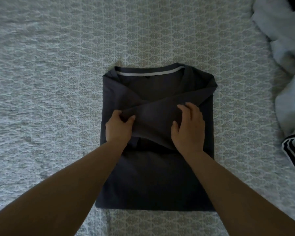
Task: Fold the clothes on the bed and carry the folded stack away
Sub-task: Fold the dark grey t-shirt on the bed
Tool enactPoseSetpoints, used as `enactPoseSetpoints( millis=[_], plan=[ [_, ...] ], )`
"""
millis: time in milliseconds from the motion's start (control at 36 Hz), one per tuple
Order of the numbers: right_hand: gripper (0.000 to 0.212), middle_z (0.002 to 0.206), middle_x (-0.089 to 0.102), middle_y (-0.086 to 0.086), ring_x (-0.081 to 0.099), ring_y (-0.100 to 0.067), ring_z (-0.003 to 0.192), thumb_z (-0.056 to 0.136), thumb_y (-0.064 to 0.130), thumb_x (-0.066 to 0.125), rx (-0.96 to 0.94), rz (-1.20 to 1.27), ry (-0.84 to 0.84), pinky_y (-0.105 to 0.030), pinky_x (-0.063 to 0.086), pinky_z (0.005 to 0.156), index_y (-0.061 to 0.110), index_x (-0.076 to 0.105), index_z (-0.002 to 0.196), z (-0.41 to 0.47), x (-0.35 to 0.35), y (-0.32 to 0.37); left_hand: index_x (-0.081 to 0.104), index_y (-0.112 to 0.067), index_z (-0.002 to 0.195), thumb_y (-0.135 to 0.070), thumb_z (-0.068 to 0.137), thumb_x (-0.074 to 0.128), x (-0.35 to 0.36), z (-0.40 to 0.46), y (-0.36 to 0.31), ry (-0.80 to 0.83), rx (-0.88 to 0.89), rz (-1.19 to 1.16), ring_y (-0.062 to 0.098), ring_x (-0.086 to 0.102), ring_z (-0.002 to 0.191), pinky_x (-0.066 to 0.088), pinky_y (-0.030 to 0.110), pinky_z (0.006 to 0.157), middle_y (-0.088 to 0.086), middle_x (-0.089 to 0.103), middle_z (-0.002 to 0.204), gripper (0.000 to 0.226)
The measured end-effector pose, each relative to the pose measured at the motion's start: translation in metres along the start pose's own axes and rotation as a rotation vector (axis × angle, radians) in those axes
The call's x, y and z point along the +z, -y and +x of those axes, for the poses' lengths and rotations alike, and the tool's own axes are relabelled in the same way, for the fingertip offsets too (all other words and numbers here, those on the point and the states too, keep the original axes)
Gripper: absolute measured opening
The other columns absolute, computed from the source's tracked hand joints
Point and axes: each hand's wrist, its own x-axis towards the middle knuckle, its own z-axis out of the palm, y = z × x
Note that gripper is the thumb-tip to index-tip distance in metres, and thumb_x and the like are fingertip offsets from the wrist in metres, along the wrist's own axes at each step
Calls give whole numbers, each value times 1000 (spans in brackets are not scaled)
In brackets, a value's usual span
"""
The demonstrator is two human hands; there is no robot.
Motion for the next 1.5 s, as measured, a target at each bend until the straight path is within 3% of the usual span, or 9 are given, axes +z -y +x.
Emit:
enactPoseSetpoints(
  millis=[167,306,417,528,694,833,972,1278,1500],
  plan=[
    [70,159,5,1,12,-18,145,90,32,57,80,128,151,-37,18,117,19,23,149,4,10,-4,49,-20,110,-36,87,63,-1,1,1,9,3,105,23,56,89,40,32,68,-4,55,91,31],
    [76,159,-5,-3,6,-18,146,91,26,57,328,401,-78,-26,19,112,14,12,151,28,8,12,41,-25,103,-29,86,61,-6,-10,9,-25,23,152,20,49,78,37,32,64,-4,54,88,27],
    [72,158,9,-4,12,-17,144,93,24,53,362,591,27,-20,11,110,13,12,151,48,8,18,37,-27,100,-27,87,59,-7,-17,12,2,-15,156,21,48,76,35,32,64,0,56,91,26],
    [51,155,24,-1,12,-14,145,97,21,45,36,332,357,-27,11,115,15,33,146,55,7,16,43,-20,116,-22,84,59,-9,-21,8,36,-34,217,28,53,94,37,35,70,7,54,115,37],
    [39,128,49,-12,46,-26,118,91,6,42,1,102,-80,-34,38,97,14,55,126,64,-16,-16,51,-20,124,-20,78,61,3,-29,-16,-93,436,464,27,39,120,34,42,97,6,43,132,47],
    [43,124,42,-14,49,-28,102,94,9,44,-29,-131,-20,-36,42,77,20,46,135,92,-31,-50,37,-31,143,-43,95,41,35,-23,-32,112,749,666,21,17,143,8,50,116,-5,30,152,50],
    [31,118,44,-19,46,-36,104,98,30,47,-86,-386,65,-37,33,71,8,56,118,127,-48,-69,-1,-39,150,-54,93,11,56,-10,-23,212,751,866,19,-16,145,-13,49,113,-9,-11,159,60],
    [49,133,44,-18,46,-36,115,88,21,57,-97,-346,-55,-47,37,91,9,42,134,89,-38,-33,-4,-37,150,-61,90,8,53,-14,-22,230,705,873,22,-25,142,-14,49,113,-4,-34,151,65],
    [51,135,54,-6,51,-25,125,85,41,54,-555,-202,362,-48,38,104,14,58,128,-108,-2,-35,31,-14,148,-61,88,35,-7,-91,54,335,936,810,23,11,146,12,52,116,5,20,158,76]
  ],
)
